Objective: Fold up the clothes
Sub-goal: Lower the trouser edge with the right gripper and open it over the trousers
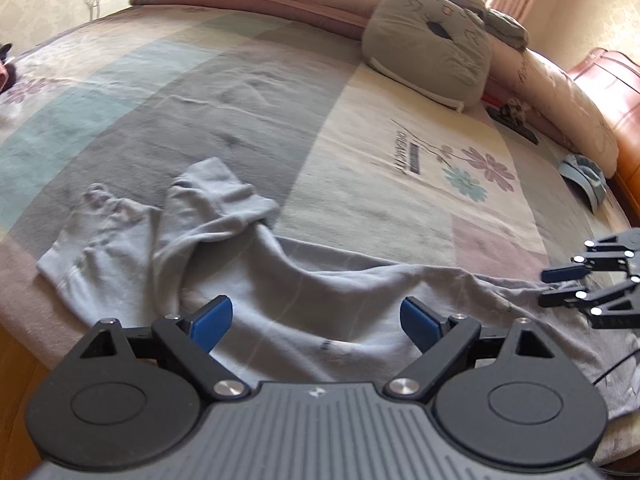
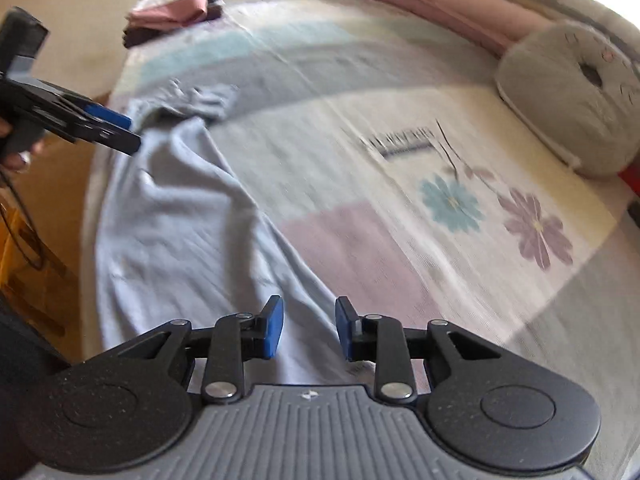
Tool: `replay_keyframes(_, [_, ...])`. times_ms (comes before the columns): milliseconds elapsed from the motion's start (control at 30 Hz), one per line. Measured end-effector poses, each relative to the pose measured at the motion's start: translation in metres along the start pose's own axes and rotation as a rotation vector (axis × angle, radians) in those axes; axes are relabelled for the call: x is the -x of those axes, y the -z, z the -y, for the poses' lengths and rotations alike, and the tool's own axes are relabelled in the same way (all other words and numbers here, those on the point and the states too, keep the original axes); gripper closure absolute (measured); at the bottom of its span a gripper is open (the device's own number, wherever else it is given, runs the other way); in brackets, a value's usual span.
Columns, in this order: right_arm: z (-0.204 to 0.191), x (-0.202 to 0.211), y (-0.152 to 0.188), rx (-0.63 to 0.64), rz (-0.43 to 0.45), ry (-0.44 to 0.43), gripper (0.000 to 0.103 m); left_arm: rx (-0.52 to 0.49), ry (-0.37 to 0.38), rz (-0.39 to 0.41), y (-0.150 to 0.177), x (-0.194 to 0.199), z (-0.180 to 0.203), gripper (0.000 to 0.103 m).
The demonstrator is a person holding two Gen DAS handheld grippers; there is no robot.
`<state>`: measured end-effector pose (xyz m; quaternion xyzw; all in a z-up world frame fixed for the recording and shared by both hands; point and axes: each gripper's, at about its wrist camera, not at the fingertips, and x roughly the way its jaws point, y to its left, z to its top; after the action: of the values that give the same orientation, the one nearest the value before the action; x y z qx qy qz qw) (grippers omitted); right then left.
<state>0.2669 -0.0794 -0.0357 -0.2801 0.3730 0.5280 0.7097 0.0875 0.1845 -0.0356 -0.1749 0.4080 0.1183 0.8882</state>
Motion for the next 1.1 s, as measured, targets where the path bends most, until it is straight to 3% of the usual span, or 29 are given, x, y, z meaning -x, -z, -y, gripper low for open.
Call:
replay_keyframes(133, [0.006, -0.015, 0.007, 0.047, -0.029, -0.031, 0.073, -0.005, -0.003, -0.011, 0.002, -0.001, 0.008, 0.012])
replay_keyframes(167, [0.005, -0.017, 0.008, 0.054, -0.027, -0.030, 0.093, -0.005, -0.008, -0.012, 0.002, -0.001, 0.009, 0.012])
replay_keyframes(200, [0.003, -0.019, 0.009, 0.062, -0.025, -0.024, 0.098, -0.004, -0.011, -0.014, 0.003, -0.001, 0.010, 0.012])
replay_keyframes(533, [0.013, -0.017, 0.014, -0.018, 0.018, 0.030, 0.096, -0.046, 0.012, -0.038, -0.001, -0.010, 0.027, 0.012])
replay_keyframes(567, [0.012, -0.011, 0.014, -0.035, 0.032, 0.043, 0.090, -0.054, 0.016, -0.037, -0.001, -0.010, 0.029, 0.012])
replay_keyframes(667, [0.011, 0.009, 0.018, -0.087, 0.073, 0.063, 0.086, -0.087, 0.032, -0.028, -0.003, -0.009, 0.036, 0.012])
replay_keyframes(833, [0.005, 0.026, 0.043, -0.141, 0.051, 0.017, 0.071, -0.136, 0.145, -0.070, -0.003, -0.021, 0.054, 0.012])
replay_keyframes(933, [0.017, 0.011, 0.064, -0.192, 0.008, 0.141, 0.071, -0.183, 0.190, -0.115, 0.001, -0.036, 0.070, 0.012])
replay_keyframes(967, [0.027, 0.012, 0.070, -0.237, 0.044, 0.129, 0.072, -0.192, 0.191, -0.124, 0.003, -0.040, 0.074, 0.012])
replay_keyframes(1033, [0.044, 0.013, 0.075, -0.335, 0.095, 0.125, 0.082, -0.201, 0.165, -0.121, 0.007, -0.050, 0.080, 0.012])
replay_keyframes(1100, [0.055, 0.014, 0.079, -0.407, 0.126, 0.124, 0.087, -0.180, 0.094, -0.120, 0.007, -0.060, 0.081, 0.012])
